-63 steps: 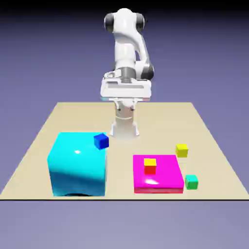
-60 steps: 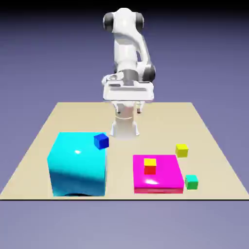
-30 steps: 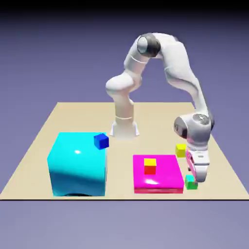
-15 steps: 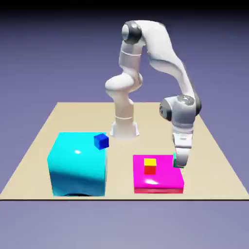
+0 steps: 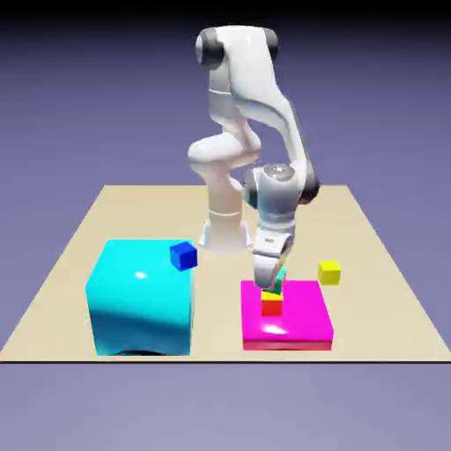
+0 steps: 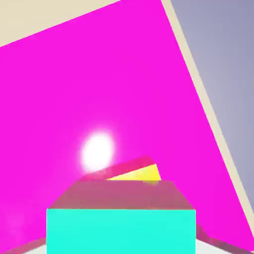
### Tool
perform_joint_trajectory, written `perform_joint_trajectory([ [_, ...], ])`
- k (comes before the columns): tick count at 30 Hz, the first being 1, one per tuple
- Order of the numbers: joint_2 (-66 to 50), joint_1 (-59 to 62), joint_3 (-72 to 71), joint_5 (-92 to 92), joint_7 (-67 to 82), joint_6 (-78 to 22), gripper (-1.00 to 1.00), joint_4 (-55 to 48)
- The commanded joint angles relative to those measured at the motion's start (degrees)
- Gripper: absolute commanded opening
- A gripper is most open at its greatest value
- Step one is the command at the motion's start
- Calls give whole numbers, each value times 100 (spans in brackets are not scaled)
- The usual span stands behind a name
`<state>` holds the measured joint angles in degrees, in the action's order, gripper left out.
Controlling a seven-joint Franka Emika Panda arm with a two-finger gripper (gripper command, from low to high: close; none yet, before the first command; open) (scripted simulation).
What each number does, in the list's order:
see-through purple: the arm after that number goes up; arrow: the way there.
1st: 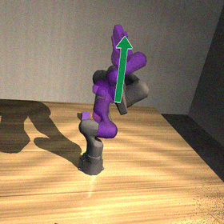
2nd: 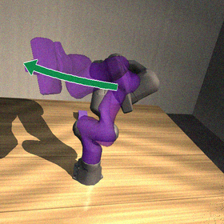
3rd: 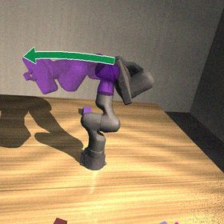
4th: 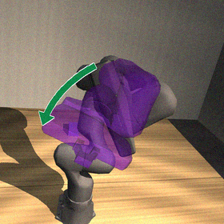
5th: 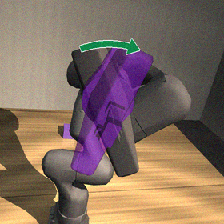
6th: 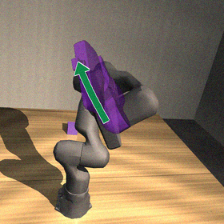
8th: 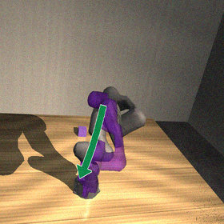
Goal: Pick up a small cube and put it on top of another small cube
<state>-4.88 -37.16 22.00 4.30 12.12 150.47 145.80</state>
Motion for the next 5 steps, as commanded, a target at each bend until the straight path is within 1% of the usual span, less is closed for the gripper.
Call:
perform_joint_trajectory([
  [1, 207, -31, 45, -146, -106, -225, 100, -35],
  [5, 1031, -152, 224, -726, -527, -1120, 100, -175],
])
